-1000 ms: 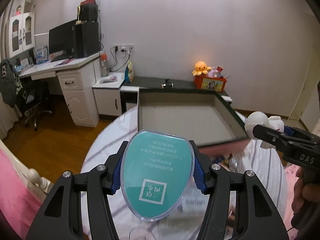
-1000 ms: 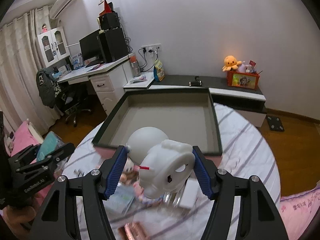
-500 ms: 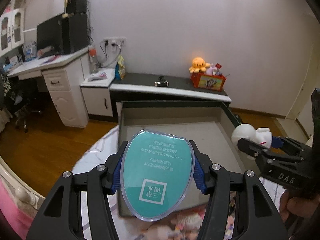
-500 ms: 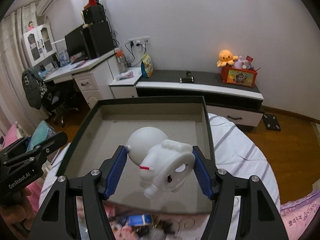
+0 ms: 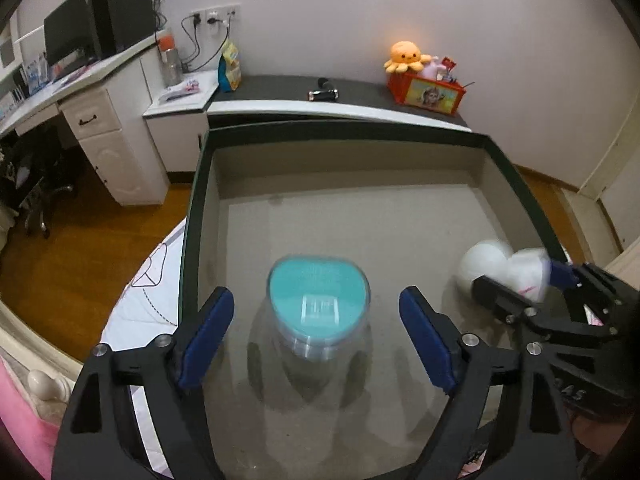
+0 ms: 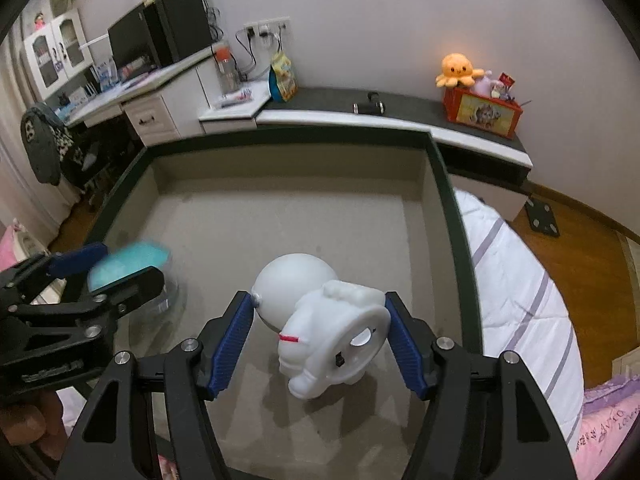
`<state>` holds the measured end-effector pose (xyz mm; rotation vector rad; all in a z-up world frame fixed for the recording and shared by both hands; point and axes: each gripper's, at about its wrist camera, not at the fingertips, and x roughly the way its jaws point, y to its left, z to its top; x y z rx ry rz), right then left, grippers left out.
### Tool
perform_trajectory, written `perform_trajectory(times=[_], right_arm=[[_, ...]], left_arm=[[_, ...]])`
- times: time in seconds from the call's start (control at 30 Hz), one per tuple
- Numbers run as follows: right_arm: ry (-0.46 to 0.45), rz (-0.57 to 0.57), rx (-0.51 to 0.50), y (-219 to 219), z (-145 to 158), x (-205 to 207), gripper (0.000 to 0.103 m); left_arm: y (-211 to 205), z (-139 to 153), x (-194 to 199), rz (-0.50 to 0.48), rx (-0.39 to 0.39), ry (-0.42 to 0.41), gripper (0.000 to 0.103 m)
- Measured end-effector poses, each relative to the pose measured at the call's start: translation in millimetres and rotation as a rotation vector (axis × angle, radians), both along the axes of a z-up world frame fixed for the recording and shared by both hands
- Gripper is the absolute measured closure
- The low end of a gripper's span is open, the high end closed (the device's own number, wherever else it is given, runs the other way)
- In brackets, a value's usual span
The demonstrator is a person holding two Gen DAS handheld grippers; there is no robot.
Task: Organize rigid objects
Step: 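Carry both held items into the pink box and release them, then withdraw both tools from the box back over the table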
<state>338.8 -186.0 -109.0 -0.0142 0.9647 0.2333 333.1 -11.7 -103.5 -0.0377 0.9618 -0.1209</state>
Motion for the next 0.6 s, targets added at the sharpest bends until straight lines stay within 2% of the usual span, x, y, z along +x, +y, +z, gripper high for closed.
perform_trajectory(times=[0.03,0.07,0.1,0.17,0.23,0.4,0.6], right_arm=[[0.000,-0.012,-0.004,-2,0,-1,0.020],[-0.002,-0.015,0.004,-4,1,-3,0.019],[-0.001,-0.016,0.012,-5,3,-4,0.017],[-0.009,-0.025,0.003,-8,7,-11,0.005],[-0.026,-0.024,0.014,-7,14,-17,0.000],[-0.085,-0.060,0.077,-15,35,-40,0.000],[-0.151,-0.102,0.098,-23,57,-76,0.000]], left_arm=[[-1,3,-4,-0.003,0.004,-0.011,0.013],[-1,5,-7,-0.002,0.012,-0.021,0.005],[0,9,-11,0.006,0.021,-0.043,0.002],[3,15,-19,0.004,0.005,-0.068,0.001],[9,26,-30,0.023,0.000,-0.114,0.000],[30,57,-69,0.058,-0.054,-0.253,0.000],[45,78,-121,0.079,-0.069,-0.345,0.000]])
